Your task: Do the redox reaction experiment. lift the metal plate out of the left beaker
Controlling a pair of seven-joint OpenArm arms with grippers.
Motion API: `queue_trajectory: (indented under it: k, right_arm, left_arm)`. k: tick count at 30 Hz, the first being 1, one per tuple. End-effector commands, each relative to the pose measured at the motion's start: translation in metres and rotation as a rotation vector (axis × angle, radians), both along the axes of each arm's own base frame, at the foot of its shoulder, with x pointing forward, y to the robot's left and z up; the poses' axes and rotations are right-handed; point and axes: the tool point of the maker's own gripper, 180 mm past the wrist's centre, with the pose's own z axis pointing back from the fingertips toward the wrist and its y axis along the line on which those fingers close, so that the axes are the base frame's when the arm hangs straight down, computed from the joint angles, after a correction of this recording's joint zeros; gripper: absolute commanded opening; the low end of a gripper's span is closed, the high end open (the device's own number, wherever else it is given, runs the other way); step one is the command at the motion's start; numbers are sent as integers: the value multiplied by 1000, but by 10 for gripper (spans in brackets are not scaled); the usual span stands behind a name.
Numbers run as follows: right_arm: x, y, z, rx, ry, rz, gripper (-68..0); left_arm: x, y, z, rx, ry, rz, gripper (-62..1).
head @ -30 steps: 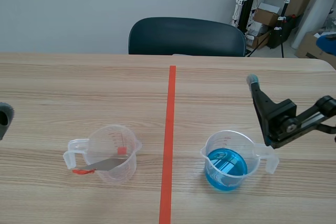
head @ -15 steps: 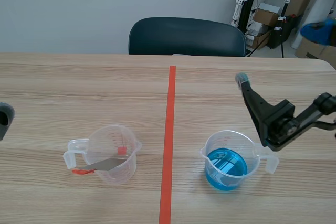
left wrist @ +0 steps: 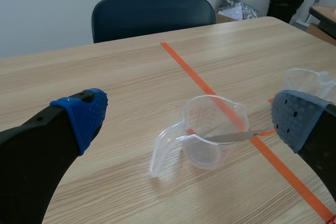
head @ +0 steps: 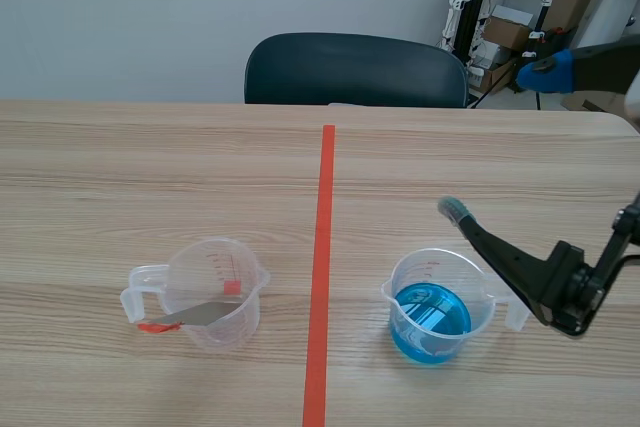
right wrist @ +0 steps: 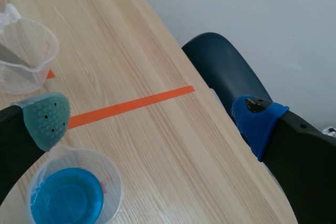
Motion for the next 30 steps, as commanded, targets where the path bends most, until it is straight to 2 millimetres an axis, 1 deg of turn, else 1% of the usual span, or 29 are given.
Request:
queue_trajectory:
  k: [1, 3, 8, 12, 16, 20, 22, 27, 30]
  right_arm:
    - [1, 2, 10, -8, -34, 25, -19]
    - [0, 2, 9, -33, -35, 49, -19]
    - [-2, 1, 3, -121, -17, 108, -19]
    - [-6, 1, -1, -171, -2, 160, -19]
    - [-11, 2, -5, -205, 20, 206, -19]
    - [-17, 3, -8, -236, 33, 258, -19]
    - [-20, 5, -7, -244, 21, 285, -19]
    - [-27, 10, -2, -238, -7, 355, -19]
    - [-32, 13, 3, -224, -23, 393, -19]
  left_arm:
    - [-4, 9, 2, -17, -27, 37, 14]
    - [-12, 17, -6, -7, -27, 62, 14]
    - [-40, 30, -24, -9, -37, 113, 14]
    - [-63, 31, -39, -10, -39, 136, 14]
    - [-81, 27, -58, -22, -28, 154, 14]
    - [-89, 19, -88, -12, 12, 165, 14]
    - [-91, 14, -100, -11, 11, 167, 14]
    - [-92, 6, -118, -12, -6, 157, 14]
    - [-90, 8, -125, -12, -19, 164, 14]
